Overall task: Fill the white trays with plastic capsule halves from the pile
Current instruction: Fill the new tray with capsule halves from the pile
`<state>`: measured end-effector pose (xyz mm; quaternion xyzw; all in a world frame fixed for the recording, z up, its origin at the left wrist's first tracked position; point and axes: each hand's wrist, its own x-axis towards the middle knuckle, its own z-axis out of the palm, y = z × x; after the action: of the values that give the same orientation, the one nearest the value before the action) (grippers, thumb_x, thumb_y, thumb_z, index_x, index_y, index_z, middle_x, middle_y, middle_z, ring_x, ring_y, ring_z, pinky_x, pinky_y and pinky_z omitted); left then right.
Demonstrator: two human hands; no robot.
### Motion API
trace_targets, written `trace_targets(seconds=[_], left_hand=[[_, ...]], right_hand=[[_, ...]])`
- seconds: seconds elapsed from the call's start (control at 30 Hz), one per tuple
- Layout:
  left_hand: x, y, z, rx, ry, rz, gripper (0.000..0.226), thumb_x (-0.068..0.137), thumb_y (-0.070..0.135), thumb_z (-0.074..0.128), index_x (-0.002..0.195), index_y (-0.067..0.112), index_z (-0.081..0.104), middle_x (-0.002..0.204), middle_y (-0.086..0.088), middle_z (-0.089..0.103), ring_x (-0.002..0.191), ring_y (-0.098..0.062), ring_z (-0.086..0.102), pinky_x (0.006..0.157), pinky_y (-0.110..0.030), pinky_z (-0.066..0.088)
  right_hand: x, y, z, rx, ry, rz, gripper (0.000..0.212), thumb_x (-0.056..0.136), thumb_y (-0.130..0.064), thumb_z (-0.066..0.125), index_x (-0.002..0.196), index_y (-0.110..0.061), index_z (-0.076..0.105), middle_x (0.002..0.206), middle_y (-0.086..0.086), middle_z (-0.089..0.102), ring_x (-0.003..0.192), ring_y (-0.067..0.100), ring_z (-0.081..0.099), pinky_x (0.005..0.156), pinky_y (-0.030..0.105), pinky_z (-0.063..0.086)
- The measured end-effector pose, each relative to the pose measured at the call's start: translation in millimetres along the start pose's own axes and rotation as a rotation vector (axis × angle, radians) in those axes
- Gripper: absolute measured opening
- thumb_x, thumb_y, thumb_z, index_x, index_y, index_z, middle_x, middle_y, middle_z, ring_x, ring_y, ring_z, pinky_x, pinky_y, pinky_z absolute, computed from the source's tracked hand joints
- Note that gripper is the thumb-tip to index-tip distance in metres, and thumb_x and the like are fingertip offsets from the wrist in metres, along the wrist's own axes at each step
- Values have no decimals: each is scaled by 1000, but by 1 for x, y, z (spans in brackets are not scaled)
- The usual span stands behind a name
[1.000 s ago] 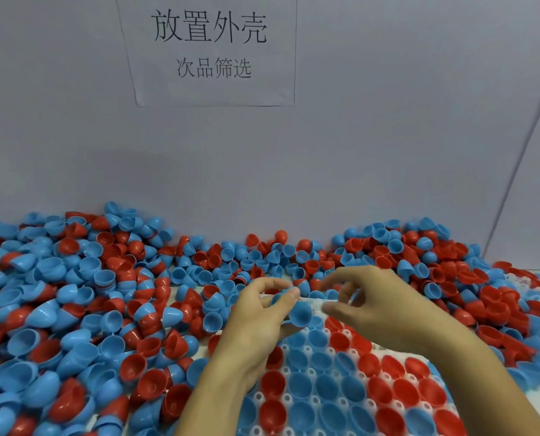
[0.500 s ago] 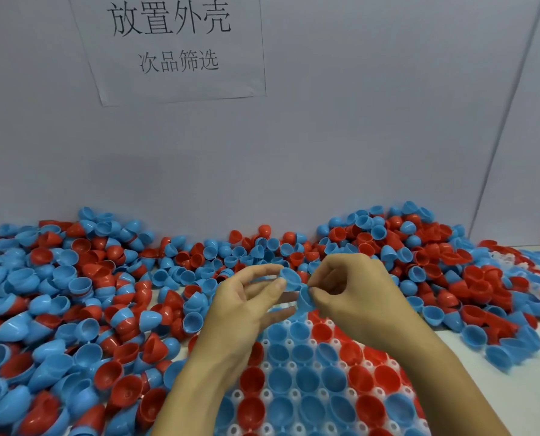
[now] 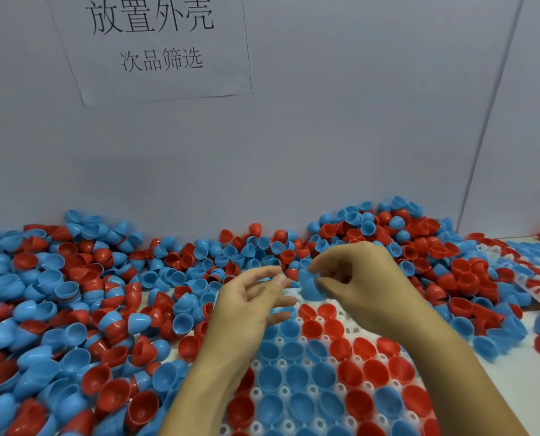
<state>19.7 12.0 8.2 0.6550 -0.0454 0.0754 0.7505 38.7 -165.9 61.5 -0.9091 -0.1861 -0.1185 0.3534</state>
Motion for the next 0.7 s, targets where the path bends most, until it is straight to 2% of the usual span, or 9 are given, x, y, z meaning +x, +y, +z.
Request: trace_targets(seconds=[0.07,0.17,0.27,0.33,0.43,0.57,0.7], left_hand=[[3,-1,-5,-7,58,-4,24,89,30,68,111,20,69,98,5,78,89,-17,76,70,-24,60],[6,-1,-16,-31,132,-11,14,96,21,64,109,17,70,97,2,78,88,-20,76,66,-23,59],[7,1,-22,-50,161,-11,13,97,19,63,108,17,70,96,1,78,87,-20,76,65,-22,58],[6,2,-24,-48,166,-5,13,98,20,63,108,18,69,96,3,78,86,-19,76,64,-21,58],[6,3,-24,-11,166,4,12,98,20,62,107,21,70,94,7,78,83,-15,76,64,-22,58],[5,5,-25,38,169,3,12,99,19,62,102,23,73,91,8,77,81,-12,74,65,-22,56],[5,5,-30,103,194,-8,15,100,21,59,97,25,73,87,11,77,83,-9,73,64,-19,54]], right_hand=[[1,12,-9,-43,50,77,14,87,-17,74,100,-23,75,78,-20,64,72,-7,63,61,2,48],[2,29,-15,-185,35,170,16,88,-16,74,104,-17,75,78,-18,62,69,0,63,55,9,50],[3,39,-6,-303,-36,241,14,90,-10,71,103,-14,75,86,-2,69,72,11,67,64,24,60],[4,43,2,-371,-115,283,17,90,-5,68,101,-16,75,96,2,71,77,14,67,69,29,61],[5,48,10,-461,-222,324,24,87,2,65,96,-18,77,95,4,70,76,16,67,69,30,61],[6,44,12,-502,-304,357,28,86,5,63,97,-17,76,104,6,66,80,19,67,70,28,60],[8,38,10,-491,-321,360,36,88,4,62,115,-18,71,104,3,64,80,14,64,65,22,55]])
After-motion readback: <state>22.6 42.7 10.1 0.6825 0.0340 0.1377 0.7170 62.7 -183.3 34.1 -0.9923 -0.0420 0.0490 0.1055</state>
